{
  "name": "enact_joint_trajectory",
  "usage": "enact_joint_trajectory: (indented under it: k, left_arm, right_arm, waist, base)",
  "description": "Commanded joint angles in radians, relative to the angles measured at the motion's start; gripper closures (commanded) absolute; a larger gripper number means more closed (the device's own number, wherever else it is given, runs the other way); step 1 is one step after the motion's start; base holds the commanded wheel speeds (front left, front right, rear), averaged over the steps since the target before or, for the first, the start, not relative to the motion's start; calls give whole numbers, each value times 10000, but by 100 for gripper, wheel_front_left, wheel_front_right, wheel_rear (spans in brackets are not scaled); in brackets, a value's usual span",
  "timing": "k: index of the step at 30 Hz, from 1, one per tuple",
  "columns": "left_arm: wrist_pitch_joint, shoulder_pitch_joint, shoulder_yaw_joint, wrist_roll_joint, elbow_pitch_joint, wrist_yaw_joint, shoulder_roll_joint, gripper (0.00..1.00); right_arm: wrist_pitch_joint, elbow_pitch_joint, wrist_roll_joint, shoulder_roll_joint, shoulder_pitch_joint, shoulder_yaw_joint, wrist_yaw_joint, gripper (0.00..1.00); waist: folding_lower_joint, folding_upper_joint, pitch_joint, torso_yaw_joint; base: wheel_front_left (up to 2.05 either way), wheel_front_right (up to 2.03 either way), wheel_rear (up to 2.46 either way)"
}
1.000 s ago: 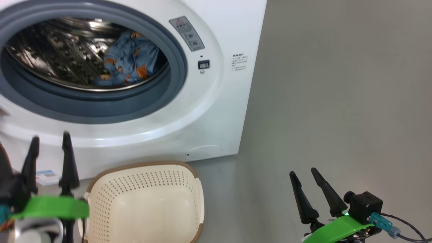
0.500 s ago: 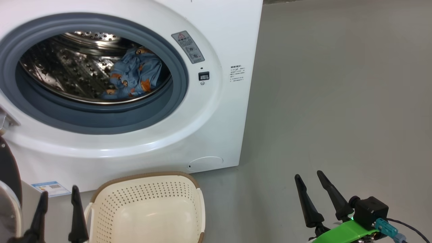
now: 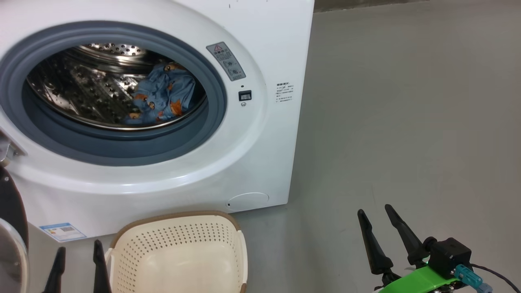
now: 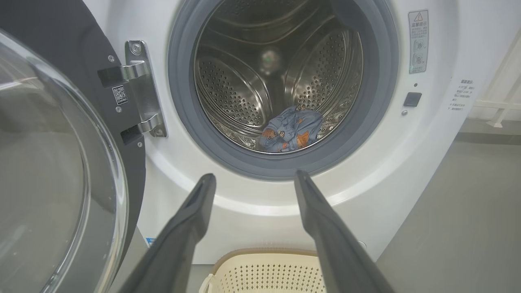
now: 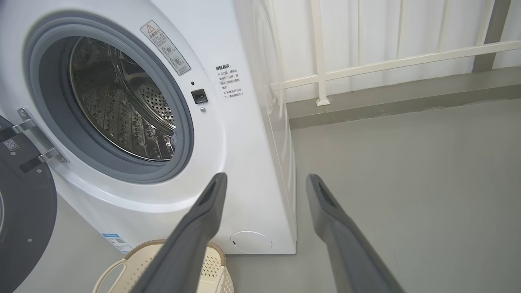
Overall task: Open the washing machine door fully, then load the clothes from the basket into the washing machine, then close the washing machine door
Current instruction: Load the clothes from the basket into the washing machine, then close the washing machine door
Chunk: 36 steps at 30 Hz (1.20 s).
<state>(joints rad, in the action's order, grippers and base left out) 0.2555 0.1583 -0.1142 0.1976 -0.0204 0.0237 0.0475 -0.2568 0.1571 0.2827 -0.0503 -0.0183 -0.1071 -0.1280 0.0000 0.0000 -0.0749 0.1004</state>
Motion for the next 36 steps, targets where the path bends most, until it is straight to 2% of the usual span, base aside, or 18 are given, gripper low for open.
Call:
enact_joint_trajectory:
  k: [1,9,17,36]
  left_arm:
    - [63,-74,-255,96,-266,16,35,0]
    - [63,-132,-233,92,-223,93,30,0]
    - [63,-215,-302,48,39,-100,29,0]
    - [63,-105,-91,125,60,-68,28,0]
  right_arm:
    - [-49,-251,-134,1,8,-167,-27,0]
    - [-49,-208,-117,1,3,-157,-27,0]
    - [-49,-129,-122,1,71,-135,-27,0]
    - [-49,-18,-168,1,185,-223,-27,0]
  waist:
    - [0,0,13,-10]
    - [0,0,-6,-56]
    - [0,0,197,-128]
    - [0,0,378,-159]
  base:
    - [0,0,0]
    - [0,0,0]
    - [0,0,0]
    - [0,0,0]
